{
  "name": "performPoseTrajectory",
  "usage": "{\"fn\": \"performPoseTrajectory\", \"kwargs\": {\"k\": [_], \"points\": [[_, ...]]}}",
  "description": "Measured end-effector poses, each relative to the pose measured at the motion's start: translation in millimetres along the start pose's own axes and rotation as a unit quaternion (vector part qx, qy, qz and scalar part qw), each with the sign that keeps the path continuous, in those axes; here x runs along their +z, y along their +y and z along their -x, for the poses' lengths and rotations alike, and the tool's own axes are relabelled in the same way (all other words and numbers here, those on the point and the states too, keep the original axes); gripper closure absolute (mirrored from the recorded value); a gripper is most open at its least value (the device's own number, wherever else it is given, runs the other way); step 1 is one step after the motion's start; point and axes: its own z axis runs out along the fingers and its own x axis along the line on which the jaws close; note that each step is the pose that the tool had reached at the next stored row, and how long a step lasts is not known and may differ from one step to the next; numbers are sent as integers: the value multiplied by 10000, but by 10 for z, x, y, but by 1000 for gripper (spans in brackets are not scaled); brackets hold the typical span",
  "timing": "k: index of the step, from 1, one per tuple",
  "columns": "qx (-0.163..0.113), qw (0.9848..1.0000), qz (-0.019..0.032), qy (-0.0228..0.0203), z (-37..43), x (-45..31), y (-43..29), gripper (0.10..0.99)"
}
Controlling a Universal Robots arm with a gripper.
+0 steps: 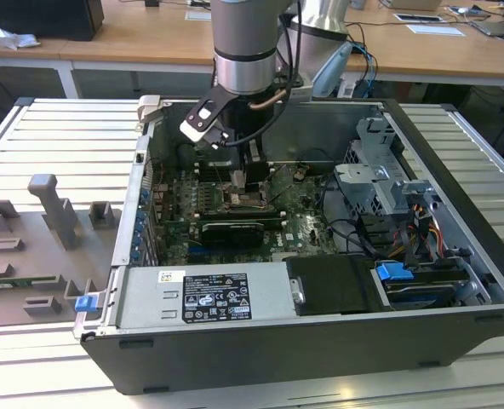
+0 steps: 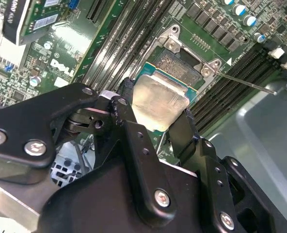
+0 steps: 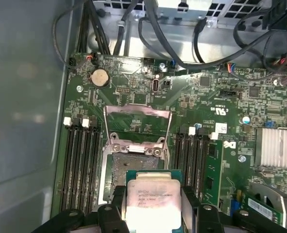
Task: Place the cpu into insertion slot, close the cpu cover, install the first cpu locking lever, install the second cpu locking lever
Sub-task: 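Place the cpu into insertion slot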
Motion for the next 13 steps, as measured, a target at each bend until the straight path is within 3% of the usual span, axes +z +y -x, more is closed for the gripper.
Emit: {"fn": "performPoseTrajectory", "kwargs": {"k": [3, 5, 13], "points": [[0, 10000, 0, 0, 0, 55, -5, 545], [2, 10000, 0, 0, -6, 134, -13, 545], [166, 9999, 3, -14, -30, 259, -23, 545]]}}
